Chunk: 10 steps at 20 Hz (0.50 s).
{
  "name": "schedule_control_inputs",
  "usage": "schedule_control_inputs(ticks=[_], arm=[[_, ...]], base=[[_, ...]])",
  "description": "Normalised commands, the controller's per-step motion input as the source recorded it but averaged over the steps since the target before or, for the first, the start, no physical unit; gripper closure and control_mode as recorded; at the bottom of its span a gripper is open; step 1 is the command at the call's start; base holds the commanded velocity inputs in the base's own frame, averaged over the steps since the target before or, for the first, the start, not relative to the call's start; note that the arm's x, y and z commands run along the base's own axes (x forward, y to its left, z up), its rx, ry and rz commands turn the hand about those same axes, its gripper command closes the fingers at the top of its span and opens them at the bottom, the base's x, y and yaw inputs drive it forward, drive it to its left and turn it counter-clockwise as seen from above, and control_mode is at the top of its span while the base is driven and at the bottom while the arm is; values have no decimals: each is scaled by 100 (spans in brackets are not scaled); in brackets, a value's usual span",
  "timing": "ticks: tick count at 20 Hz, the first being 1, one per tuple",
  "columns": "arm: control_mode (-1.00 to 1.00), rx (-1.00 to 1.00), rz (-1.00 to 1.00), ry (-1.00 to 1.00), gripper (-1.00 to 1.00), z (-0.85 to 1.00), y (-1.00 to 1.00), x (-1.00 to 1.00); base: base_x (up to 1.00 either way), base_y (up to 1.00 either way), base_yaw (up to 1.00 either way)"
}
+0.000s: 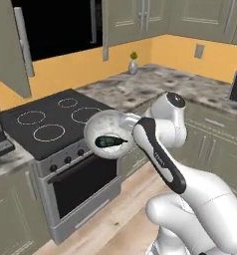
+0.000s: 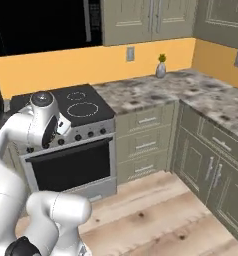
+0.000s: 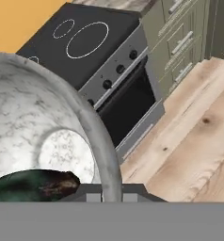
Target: Move the mug from next to the sink to the open cabinet. Then, move the bowl with the eggplant to the fridge to clear the area for faucet cleaning.
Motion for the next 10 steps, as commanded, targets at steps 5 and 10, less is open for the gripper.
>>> schedule_control_inputs(ticks=[5,10], arm=[[100,0,0,0,100,0,0,0],[100,0,0,0,100,0,0,0]], base=[[-35,0,-89],[-44,-4,-86]])
